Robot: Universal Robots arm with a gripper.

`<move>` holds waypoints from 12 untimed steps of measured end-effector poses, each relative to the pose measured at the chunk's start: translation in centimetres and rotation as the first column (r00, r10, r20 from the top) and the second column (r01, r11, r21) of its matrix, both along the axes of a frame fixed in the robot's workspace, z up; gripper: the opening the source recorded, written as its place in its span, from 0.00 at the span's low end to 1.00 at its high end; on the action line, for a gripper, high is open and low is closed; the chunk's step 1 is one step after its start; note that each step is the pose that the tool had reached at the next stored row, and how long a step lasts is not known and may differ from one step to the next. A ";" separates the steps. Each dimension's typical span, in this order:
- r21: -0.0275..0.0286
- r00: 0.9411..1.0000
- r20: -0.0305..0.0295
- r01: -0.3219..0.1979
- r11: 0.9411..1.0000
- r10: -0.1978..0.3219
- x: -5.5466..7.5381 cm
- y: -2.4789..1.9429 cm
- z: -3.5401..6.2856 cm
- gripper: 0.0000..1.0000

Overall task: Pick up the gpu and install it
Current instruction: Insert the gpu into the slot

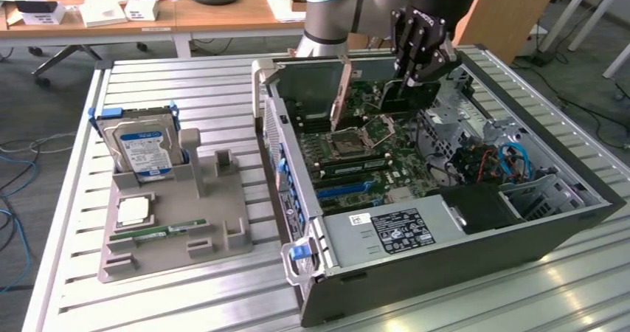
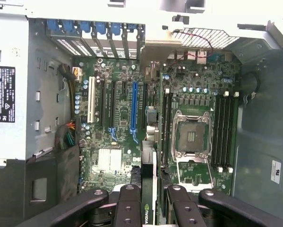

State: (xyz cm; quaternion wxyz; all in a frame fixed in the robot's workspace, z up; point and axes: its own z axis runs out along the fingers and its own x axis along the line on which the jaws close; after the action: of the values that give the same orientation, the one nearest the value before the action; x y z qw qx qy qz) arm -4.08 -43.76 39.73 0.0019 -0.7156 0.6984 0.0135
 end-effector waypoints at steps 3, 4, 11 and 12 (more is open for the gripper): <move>0.000 1.000 0.000 0.000 1.000 0.000 0.0 0.00 -0.47 0.26; 0.000 1.000 0.000 0.000 1.000 0.000 0.0 0.00 -0.62 0.26; 0.000 1.000 0.000 0.000 1.000 0.000 -0.1 0.00 -1.74 0.26; 0.000 1.000 0.000 0.000 1.000 0.000 -0.1 0.00 -1.89 0.26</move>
State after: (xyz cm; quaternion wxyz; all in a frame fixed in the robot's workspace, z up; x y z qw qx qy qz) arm -4.18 -43.76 37.84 0.0020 -0.7156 0.6984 0.0135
